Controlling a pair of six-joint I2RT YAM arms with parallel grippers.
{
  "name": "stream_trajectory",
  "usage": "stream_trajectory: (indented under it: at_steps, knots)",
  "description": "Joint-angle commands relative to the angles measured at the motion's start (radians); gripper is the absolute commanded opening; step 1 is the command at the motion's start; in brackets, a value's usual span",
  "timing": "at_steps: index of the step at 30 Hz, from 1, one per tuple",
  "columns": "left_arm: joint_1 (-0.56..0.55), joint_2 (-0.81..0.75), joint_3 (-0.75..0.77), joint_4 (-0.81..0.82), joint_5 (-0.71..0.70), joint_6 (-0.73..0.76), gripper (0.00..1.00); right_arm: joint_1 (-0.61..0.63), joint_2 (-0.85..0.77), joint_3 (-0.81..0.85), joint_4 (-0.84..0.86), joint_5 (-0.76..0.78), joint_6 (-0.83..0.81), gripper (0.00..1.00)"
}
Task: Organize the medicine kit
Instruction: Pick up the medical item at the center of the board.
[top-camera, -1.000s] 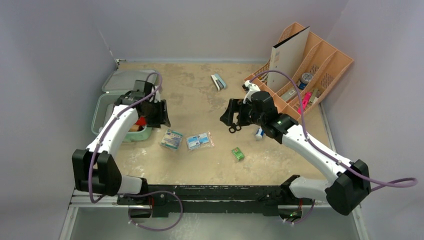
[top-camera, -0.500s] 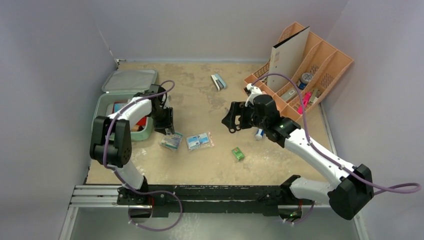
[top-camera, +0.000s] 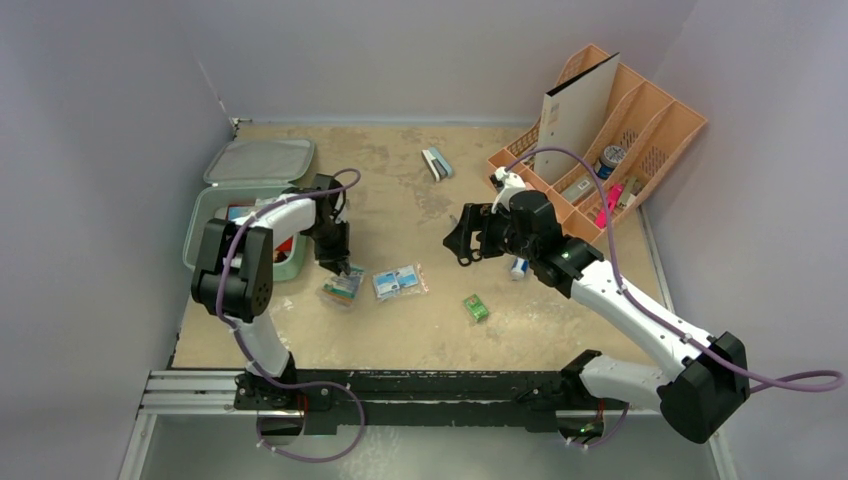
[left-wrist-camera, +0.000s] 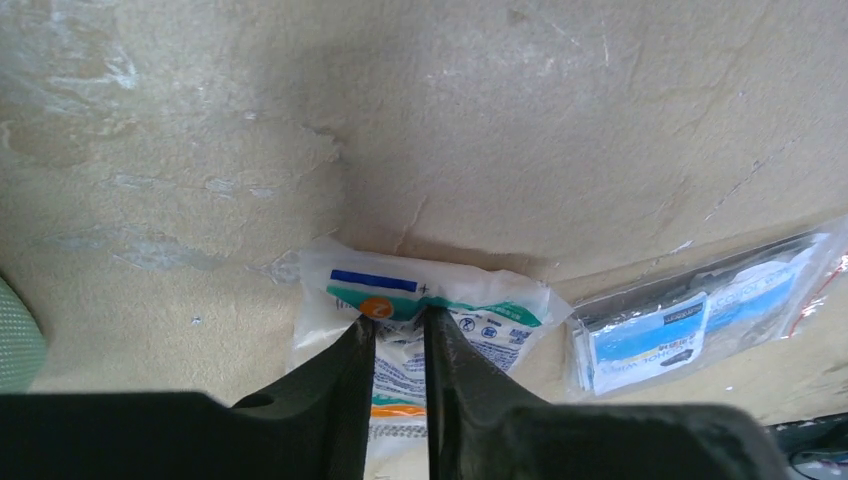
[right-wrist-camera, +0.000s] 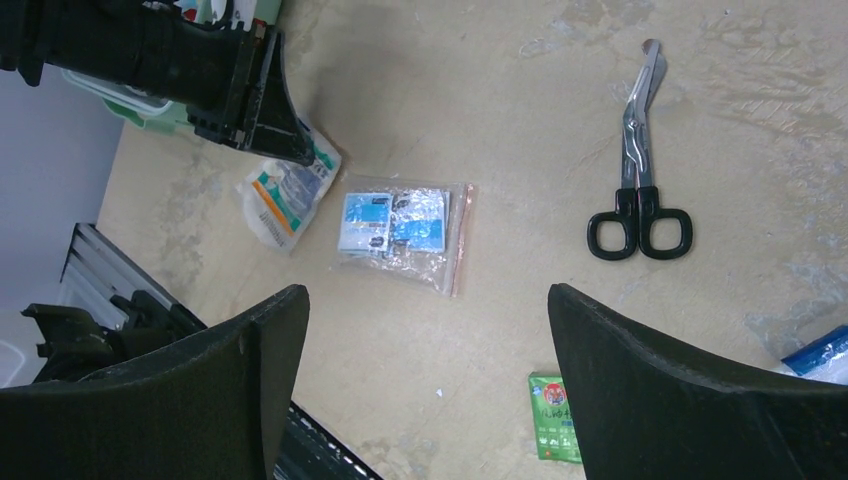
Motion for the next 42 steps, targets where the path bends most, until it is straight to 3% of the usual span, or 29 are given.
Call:
stream_trajectory:
  at_steps: [1, 6, 15, 19, 24, 26, 31, 35, 42]
  knots:
    - [-0.033, 0.010, 0.004, 0.003, -0.079, -0.012, 0.14, 0.002, -0.015, -0.006, 0.040, -0.018, -0.017, 0.91]
    - [-0.036, -0.034, -0.001, -0.008, -0.080, -0.033, 0.00, 0.002, -0.021, -0.012, 0.045, -0.013, -0.017, 0.91]
    - [-0.036, -0.164, 0.039, -0.043, -0.057, -0.060, 0.00, 0.002, -0.020, -0.012, 0.050, -0.022, -0.011, 0.92]
    - [-0.030, -0.224, 0.115, -0.094, -0.116, -0.063, 0.00, 0.002, -0.020, -0.015, 0.056, -0.026, -0.007, 0.92]
    - [0.094, -0.286, 0.187, -0.110, -0.162, -0.127, 0.00, 0.002, -0.029, -0.017, 0.053, -0.027, -0.009, 0.92]
    - [0.181, -0.323, 0.179, -0.062, -0.110, -0.184, 0.00, 0.002, -0.035, -0.017, 0.049, -0.023, -0.013, 0.92]
    - [0.334, -0.408, 0.154, 0.034, -0.146, -0.341, 0.00, 0.002, -0.054, -0.023, 0.044, -0.015, -0.019, 0.92]
    - [0.467, -0.441, 0.106, 0.088, -0.147, -0.563, 0.00, 0.002, -0.059, -0.026, 0.042, -0.014, -0.020, 0.92]
    - [0.570, -0.396, 0.061, 0.040, -0.214, -0.933, 0.00, 0.002, -0.065, -0.024, 0.035, -0.022, -0.019, 0.92]
